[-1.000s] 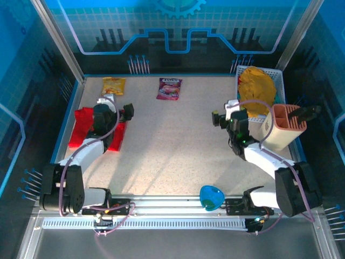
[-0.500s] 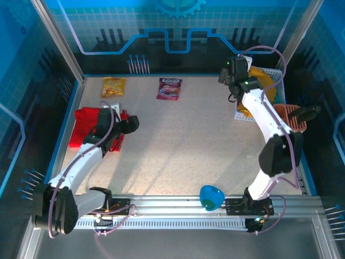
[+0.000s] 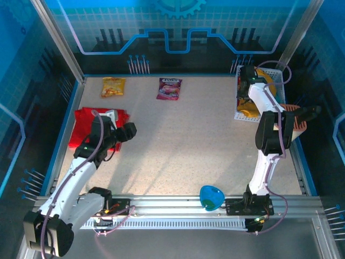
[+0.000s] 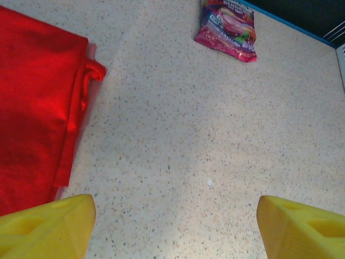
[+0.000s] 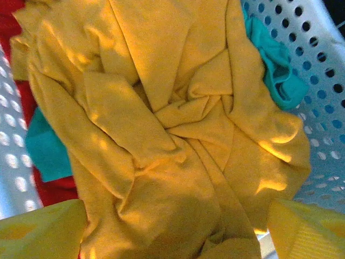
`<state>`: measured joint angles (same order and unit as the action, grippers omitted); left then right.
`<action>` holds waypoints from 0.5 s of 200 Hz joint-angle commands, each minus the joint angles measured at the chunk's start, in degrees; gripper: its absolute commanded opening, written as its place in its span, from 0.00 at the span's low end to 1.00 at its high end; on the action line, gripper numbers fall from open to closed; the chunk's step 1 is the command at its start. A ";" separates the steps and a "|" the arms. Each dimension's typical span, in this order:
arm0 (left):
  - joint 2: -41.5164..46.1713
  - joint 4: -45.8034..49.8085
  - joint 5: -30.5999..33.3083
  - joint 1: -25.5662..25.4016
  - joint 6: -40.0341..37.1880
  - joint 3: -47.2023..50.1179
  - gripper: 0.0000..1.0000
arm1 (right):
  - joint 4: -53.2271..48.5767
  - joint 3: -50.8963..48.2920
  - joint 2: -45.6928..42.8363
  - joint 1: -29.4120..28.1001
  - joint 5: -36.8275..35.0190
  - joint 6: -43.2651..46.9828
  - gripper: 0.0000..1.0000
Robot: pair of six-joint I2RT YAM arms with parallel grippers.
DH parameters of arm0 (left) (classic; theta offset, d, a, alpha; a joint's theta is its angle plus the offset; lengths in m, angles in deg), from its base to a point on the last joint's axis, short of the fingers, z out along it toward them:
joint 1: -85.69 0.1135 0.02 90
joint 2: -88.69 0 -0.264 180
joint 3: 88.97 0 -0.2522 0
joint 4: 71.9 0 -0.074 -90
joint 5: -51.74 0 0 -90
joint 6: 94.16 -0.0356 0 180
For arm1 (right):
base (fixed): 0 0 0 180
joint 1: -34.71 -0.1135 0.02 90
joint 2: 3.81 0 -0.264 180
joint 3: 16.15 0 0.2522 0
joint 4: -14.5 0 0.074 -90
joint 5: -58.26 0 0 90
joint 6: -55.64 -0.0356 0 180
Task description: Fold and stack the t-shirts
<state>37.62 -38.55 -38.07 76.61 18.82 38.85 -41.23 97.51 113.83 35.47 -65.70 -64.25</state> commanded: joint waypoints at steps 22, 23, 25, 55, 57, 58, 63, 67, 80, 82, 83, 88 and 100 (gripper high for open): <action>-0.36 2.10 -2.05 -0.50 2.42 1.17 0.79 | -1.00 3.15 5.61 0.78 3.71 -0.63 0.78; -0.40 2.11 -2.04 -0.50 2.42 1.16 0.79 | -1.00 3.22 5.73 0.80 3.85 -0.62 0.78; -0.43 2.11 -2.03 -0.50 2.42 1.15 0.79 | -1.07 3.38 5.99 0.93 4.06 -0.59 0.78; -0.59 2.27 -1.69 -0.50 2.33 1.15 0.79 | -3.21 6.73 9.35 1.39 4.35 -0.42 0.68; -0.54 2.33 -1.71 -0.50 2.33 1.17 0.79 | -3.31 6.92 9.46 1.50 4.45 -0.50 0.67; -0.53 2.31 -1.69 -0.50 2.33 1.16 0.79 | -3.34 6.99 9.54 1.51 4.48 -0.55 0.66; -0.57 2.31 -1.69 -0.50 2.32 1.10 0.79 | -3.37 7.10 9.74 1.74 4.73 -0.69 0.62; -0.53 2.43 -1.68 -0.50 2.20 1.10 0.79 | -3.32 7.14 9.79 1.86 4.90 -0.83 0.60; -0.52 2.47 -1.55 -0.50 2.15 1.07 0.79 | -3.22 6.84 9.54 2.02 4.68 -1.20 0.49; -0.55 2.56 -1.56 -0.50 2.18 1.06 0.79 | -3.21 6.75 9.49 1.96 4.62 -1.26 0.48; -0.53 2.55 -1.53 -0.50 2.17 1.06 0.79 | -3.16 6.69 9.42 1.97 4.61 -1.33 0.47; -0.52 2.59 -1.57 -0.51 2.15 1.10 0.79 | -2.92 6.35 9.10 1.91 4.32 -1.36 0.43; -0.58 2.54 -1.53 -0.50 2.35 1.19 0.79 | -2.25 5.35 7.90 1.89 3.46 -1.48 0.30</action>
<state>37.03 -37.39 -38.66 76.50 19.98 39.62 -42.61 102.91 122.79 36.56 -61.61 -64.45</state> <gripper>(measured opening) 0.792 0.392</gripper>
